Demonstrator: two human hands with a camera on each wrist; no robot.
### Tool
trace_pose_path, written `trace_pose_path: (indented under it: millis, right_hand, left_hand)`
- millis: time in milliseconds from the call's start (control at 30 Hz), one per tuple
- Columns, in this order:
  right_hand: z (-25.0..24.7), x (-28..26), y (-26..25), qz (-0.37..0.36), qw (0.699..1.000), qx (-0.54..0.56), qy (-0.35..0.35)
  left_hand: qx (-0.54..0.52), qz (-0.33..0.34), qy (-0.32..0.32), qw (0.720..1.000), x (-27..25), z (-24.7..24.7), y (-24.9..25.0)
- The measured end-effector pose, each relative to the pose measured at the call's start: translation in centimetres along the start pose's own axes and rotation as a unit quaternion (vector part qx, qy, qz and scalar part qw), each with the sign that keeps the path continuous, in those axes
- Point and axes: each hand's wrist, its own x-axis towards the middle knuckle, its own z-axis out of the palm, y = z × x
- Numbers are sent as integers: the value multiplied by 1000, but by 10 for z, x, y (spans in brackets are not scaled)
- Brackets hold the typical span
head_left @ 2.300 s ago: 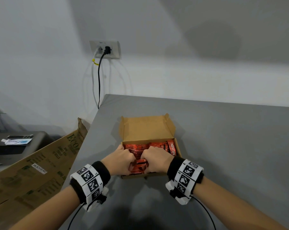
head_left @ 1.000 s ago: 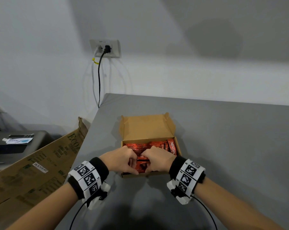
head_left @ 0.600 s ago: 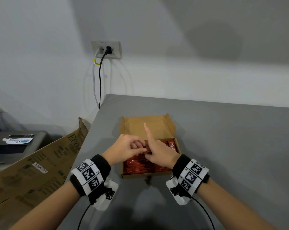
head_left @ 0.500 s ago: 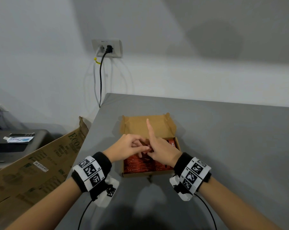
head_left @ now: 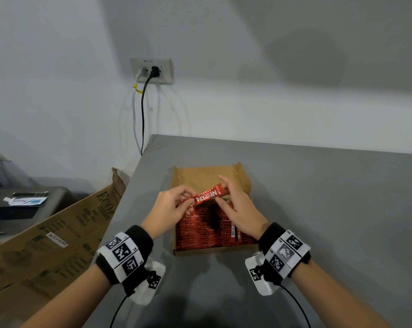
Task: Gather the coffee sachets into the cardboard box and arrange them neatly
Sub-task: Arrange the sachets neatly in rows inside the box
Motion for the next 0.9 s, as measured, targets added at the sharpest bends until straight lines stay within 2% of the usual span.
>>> trace_pose_path:
  millis: [100, 233, 333, 400, 467, 533, 633, 667, 767, 900]
  right_hand:
    - [1, 0, 0, -36, 999, 1, 32]
    - [7, -5, -7, -54, 993, 56, 88]
    - [16, -6, -13, -64, 990, 77, 97]
    - [21, -7, -12, -90, 990, 53, 99]
    - [21, -9, -9, -118, 988, 14, 101]
    - [17, -10, -8, -111, 991, 0, 80]
    - [9, -14, -9, -52, 999, 8, 7]
    - [9, -15, -10, -48, 999, 2, -24]
    - [13, -17, -13, -66, 989, -59, -117]
    - [16, -18, -15, -39, 979, -94, -180]
  left_hand:
    - [13, 13, -21, 1000, 0, 2, 4]
    - [18, 17, -37, 999, -4, 6, 2]
    - [11, 7, 5, 1000, -6, 17, 1]
    - [-21, -6, 23, 999, -7, 20, 1]
    - [3, 4, -20, 1000, -9, 18, -1]
    - [109, 2, -110, 988, -10, 8, -5]
    - [278, 13, -213, 937, -11, -8, -8]
    - [296, 14, -228, 927, -12, -10, -10]
    - [293, 7, -253, 922, -17, -9, -17]
    - [356, 33, -253, 899, -21, 2, -20]
